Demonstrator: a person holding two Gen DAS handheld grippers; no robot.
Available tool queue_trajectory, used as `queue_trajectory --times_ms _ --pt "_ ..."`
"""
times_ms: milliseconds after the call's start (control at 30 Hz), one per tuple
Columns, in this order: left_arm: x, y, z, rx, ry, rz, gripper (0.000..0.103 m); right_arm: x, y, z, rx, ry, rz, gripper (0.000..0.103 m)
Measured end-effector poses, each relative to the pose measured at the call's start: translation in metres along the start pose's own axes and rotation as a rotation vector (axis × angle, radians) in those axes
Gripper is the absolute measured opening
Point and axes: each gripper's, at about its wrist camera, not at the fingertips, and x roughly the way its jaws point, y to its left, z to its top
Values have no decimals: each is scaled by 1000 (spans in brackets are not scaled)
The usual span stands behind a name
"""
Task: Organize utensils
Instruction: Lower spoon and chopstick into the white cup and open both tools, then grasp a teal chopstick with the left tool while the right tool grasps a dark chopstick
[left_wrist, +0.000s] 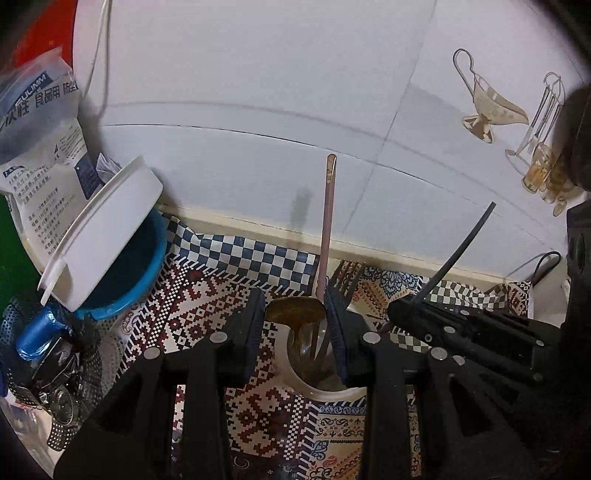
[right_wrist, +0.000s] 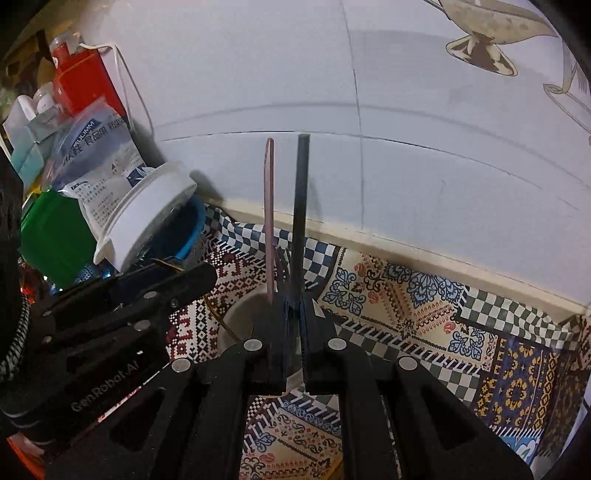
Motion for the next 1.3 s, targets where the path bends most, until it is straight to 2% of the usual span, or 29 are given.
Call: queue_trajectory --times_ms 200,267,333,400,600,833,1100,1300 --pt "-7 -6 2 25 9 21 33 -3 -2 1 4 19 -4 6" --pt "-14 -7 3 30 -3 24 33 -7 -2 0 4 17 0 10" --pt "-23 -8 4 33 -15 19 33 -16 -2 0 1 -2 -3 18" --pt "-34 -10 5 42 -33 23 33 -24 -1 0 -5 -20 -11 21" --pt "-66 -18 7 64 -82 16 33 -55 -1 -2 -19 -74 -23 22" --pt "-92 -28 -4 89 -96 -3 36 -93 0 -12 -25 -137 -37 22" --pt "-89 -40 -37 134 -29 -26 37 -126 -12 -37 32 -181 -70 23" --pt "-68 -52 -66 153 62 -50 37 -130 -30 -66 102 -146 -114 23"
